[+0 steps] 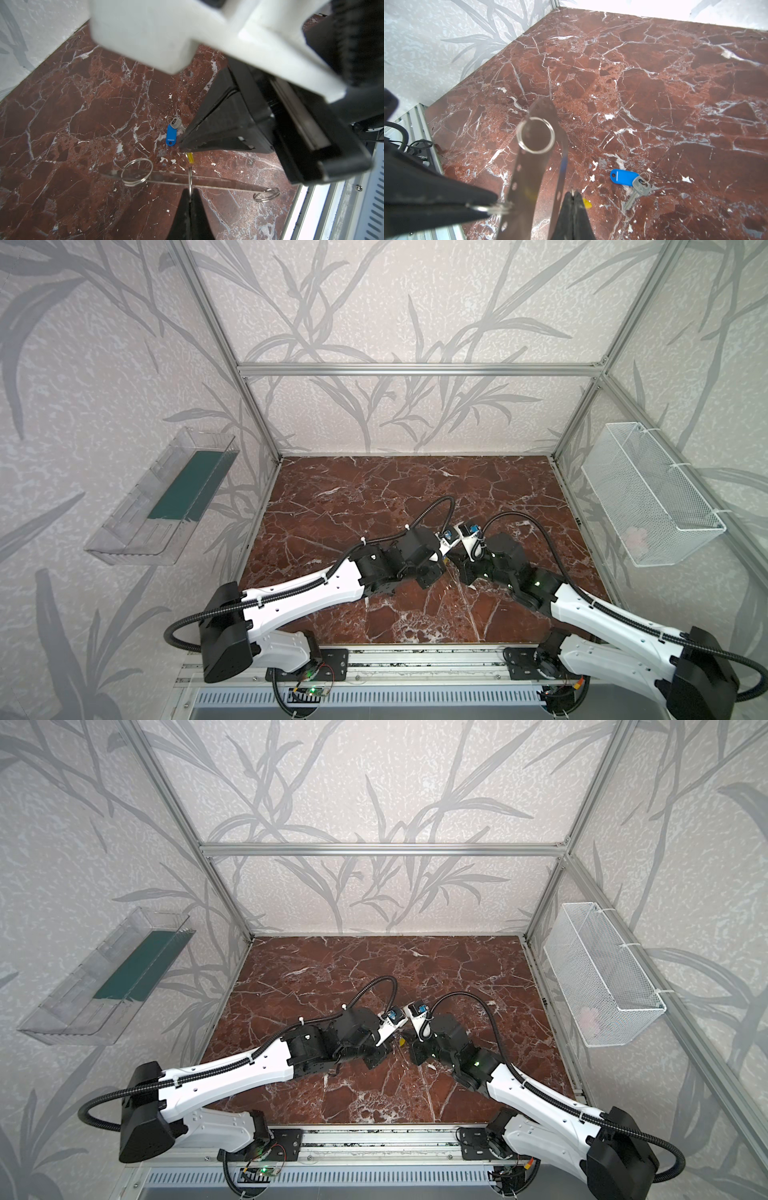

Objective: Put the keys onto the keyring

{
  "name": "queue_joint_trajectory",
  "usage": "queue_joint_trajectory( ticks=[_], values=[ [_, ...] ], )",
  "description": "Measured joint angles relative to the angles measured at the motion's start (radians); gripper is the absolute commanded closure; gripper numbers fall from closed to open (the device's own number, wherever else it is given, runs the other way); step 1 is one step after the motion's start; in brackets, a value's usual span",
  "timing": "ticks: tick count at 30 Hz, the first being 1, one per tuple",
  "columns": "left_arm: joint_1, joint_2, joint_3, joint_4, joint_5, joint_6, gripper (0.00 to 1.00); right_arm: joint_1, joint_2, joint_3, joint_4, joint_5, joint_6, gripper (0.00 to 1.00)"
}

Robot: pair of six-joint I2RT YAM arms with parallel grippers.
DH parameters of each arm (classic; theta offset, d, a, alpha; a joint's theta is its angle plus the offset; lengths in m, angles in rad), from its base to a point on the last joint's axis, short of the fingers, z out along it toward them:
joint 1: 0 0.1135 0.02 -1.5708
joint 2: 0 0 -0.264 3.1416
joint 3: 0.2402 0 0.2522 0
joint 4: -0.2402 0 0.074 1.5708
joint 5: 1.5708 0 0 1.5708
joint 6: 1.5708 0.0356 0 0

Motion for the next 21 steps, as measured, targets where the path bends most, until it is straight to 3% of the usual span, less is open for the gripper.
queue_joint_trajectory(
  ticks=[21],
  values=[
    [0.011, 0.057, 0.028, 0.039, 0.034, -0.077, 1.0, 0.017, -0.002, 0.012, 0.021, 0.005, 0.0, 1.0]
  ],
)
